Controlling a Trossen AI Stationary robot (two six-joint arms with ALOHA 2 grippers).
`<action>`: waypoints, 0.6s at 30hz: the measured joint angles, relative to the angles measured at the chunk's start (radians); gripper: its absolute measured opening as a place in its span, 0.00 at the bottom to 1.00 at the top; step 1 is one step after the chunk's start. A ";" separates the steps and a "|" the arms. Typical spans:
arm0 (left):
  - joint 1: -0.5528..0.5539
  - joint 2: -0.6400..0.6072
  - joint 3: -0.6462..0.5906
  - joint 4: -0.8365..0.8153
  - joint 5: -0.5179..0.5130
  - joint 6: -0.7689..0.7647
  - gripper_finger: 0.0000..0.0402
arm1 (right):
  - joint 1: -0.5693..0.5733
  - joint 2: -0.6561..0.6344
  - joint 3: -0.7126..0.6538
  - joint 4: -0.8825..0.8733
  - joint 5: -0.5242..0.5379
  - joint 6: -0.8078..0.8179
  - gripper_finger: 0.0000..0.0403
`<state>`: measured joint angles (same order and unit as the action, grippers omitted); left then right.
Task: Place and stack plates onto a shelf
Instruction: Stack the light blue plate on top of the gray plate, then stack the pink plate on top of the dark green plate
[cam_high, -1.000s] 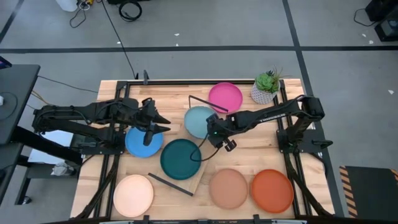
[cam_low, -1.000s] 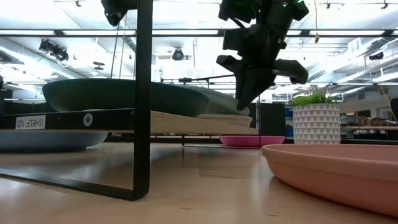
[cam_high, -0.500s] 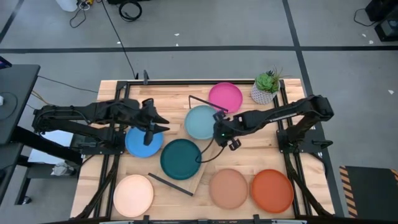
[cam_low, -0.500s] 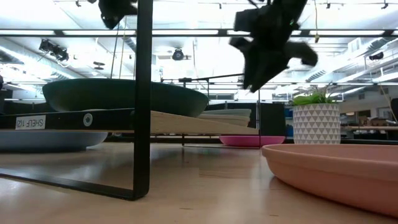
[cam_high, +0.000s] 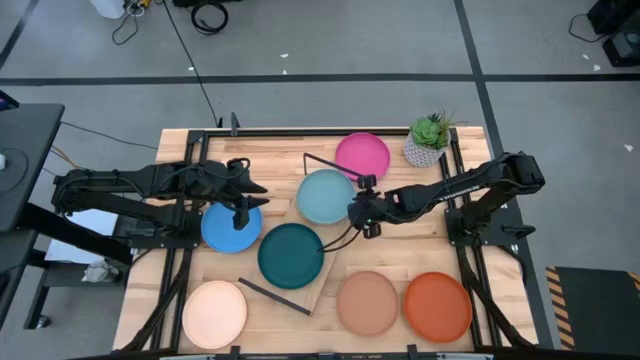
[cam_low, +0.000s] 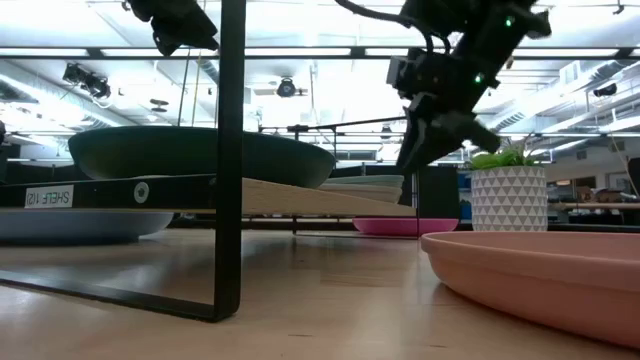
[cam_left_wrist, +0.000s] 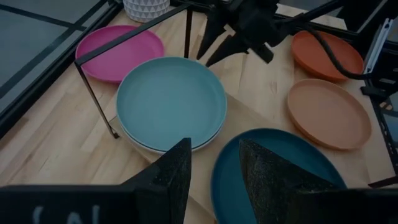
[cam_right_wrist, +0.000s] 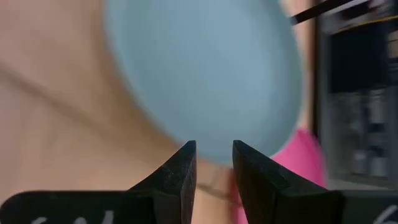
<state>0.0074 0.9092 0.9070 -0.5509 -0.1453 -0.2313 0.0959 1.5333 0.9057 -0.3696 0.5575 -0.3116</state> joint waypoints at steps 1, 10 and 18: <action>0.000 0.000 0.000 0.000 0.000 -0.003 0.35 | 0.000 0.000 -0.013 0.037 0.017 -0.018 0.27; 0.000 0.000 0.000 0.008 0.000 -0.010 0.35 | 0.018 -0.008 -0.039 0.043 0.026 -0.053 0.27; -0.001 0.000 0.000 0.005 0.039 0.039 0.35 | 0.110 -0.111 0.011 -0.080 0.094 -0.003 0.27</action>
<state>0.0066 0.9096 0.9068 -0.5456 -0.1062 -0.1927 0.2061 1.4225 0.9165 -0.4500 0.6513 -0.3146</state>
